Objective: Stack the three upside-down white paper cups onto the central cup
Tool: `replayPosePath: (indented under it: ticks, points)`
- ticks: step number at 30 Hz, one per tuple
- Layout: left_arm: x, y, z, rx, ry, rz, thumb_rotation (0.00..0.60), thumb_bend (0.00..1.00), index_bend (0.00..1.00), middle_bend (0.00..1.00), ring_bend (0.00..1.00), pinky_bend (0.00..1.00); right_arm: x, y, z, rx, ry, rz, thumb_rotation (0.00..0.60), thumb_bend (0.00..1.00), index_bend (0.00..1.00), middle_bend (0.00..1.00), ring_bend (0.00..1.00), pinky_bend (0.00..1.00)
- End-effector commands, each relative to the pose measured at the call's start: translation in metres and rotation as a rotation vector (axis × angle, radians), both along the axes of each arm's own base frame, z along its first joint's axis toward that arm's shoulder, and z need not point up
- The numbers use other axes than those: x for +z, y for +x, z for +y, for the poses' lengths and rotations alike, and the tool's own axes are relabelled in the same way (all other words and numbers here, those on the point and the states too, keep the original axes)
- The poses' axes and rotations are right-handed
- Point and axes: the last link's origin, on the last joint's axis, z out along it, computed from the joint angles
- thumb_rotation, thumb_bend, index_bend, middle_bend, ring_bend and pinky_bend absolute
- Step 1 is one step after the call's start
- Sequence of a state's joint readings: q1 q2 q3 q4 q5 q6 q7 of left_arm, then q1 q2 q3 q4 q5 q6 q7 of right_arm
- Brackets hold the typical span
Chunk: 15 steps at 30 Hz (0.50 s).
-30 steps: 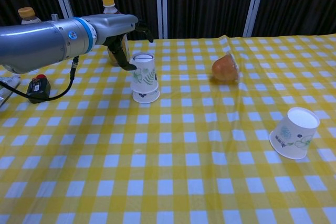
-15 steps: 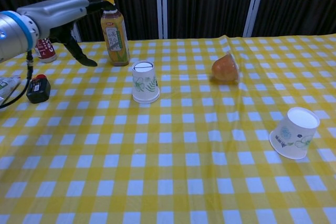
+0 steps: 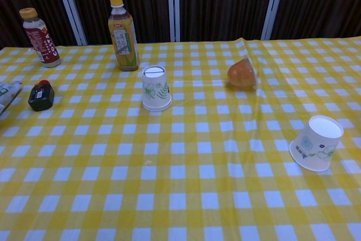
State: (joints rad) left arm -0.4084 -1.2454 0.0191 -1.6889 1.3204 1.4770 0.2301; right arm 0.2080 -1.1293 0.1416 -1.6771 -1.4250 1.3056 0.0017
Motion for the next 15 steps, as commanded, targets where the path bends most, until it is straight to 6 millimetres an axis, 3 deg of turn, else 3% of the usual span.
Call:
replayPosePath:
  ticks: [1, 10, 15]
  points:
    - [0.006, -0.007, -0.007, 0.013, 0.012, -0.015, 0.6, 0.1, 0.0, 0.0, 0.0, 0.0, -0.016, 0.022, -0.005, 0.033, 0.092, 0.027, 0.6, 0.08, 0.18, 0.0, 0.0, 0.0]
    - [0.015, -0.01, -0.009, 0.008, 0.011, -0.057, 0.6, 0.1, 0.0, 0.0, 0.0, 0.0, -0.054, 0.065, -0.016, 0.08, 0.217, 0.038, 0.6, 0.1, 0.27, 0.0, 0.0, 0.0]
    - [0.018, -0.009, -0.011, -0.005, 0.01, -0.071, 0.6, 0.1, 0.0, 0.0, 0.0, 0.0, -0.07, 0.069, -0.022, 0.049, 0.241, 0.053, 0.6, 0.12, 0.28, 0.0, 0.0, 0.0]
